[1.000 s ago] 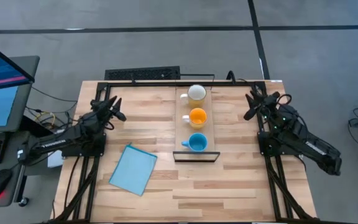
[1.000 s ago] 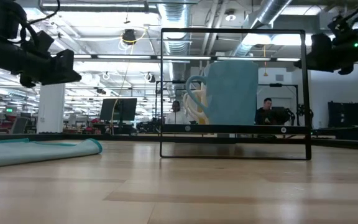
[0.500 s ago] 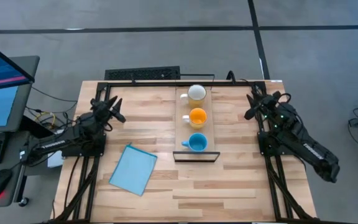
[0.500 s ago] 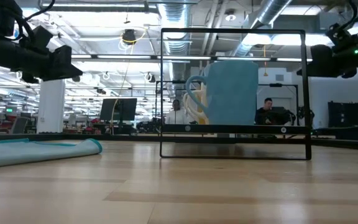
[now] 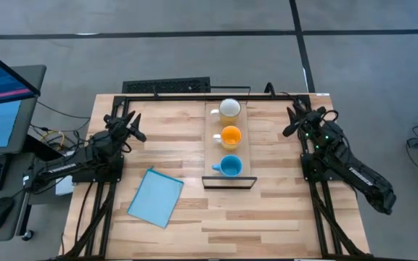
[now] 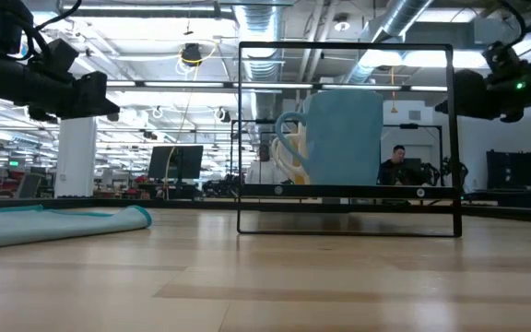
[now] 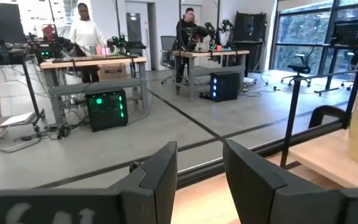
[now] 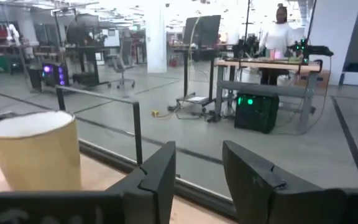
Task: Stack small to large cups/mugs on shelf
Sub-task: Return to Home Position
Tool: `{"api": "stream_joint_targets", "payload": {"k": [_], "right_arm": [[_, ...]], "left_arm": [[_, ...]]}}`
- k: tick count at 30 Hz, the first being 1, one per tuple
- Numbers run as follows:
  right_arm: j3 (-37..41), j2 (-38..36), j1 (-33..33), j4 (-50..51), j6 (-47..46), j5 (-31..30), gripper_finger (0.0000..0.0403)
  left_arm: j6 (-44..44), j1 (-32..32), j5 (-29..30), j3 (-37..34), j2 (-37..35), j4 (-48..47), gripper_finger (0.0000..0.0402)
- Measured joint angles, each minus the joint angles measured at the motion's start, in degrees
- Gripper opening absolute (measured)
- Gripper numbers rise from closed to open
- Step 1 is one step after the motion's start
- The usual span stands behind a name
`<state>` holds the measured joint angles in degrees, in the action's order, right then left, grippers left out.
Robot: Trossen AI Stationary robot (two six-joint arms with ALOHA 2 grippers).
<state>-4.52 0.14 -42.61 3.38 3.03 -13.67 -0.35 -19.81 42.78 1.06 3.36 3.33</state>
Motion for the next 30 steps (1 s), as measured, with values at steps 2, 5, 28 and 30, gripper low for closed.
{"api": "stream_joint_targets", "payload": {"k": [2, 5, 28, 30], "right_arm": [[1.17, 0.01, 0.02, -2.02, -0.1, 0.0, 0.0154], [3.58, -0.01, 0.02, -7.54, -1.41, -0.02, 0.0154], [4.15, 0.01, -2.54, -12.64, -0.45, 0.15, 0.0155], [4.16, -0.02, -2.54, -13.68, 0.1, 0.13, 0.0156]], "left_arm": [[-0.18, 0.0, -0.05, 0.0, 0.0, 0.0, 0.0121], [-0.25, 0.0, -0.15, 0.0, 0.0, 0.0, 0.0121], [2.24, 0.0, -0.43, 0.0, 0.0, 0.0, 0.0121], [2.64, 0.0, -0.74, 0.0, 0.0, 0.02, 0.0121]]}}
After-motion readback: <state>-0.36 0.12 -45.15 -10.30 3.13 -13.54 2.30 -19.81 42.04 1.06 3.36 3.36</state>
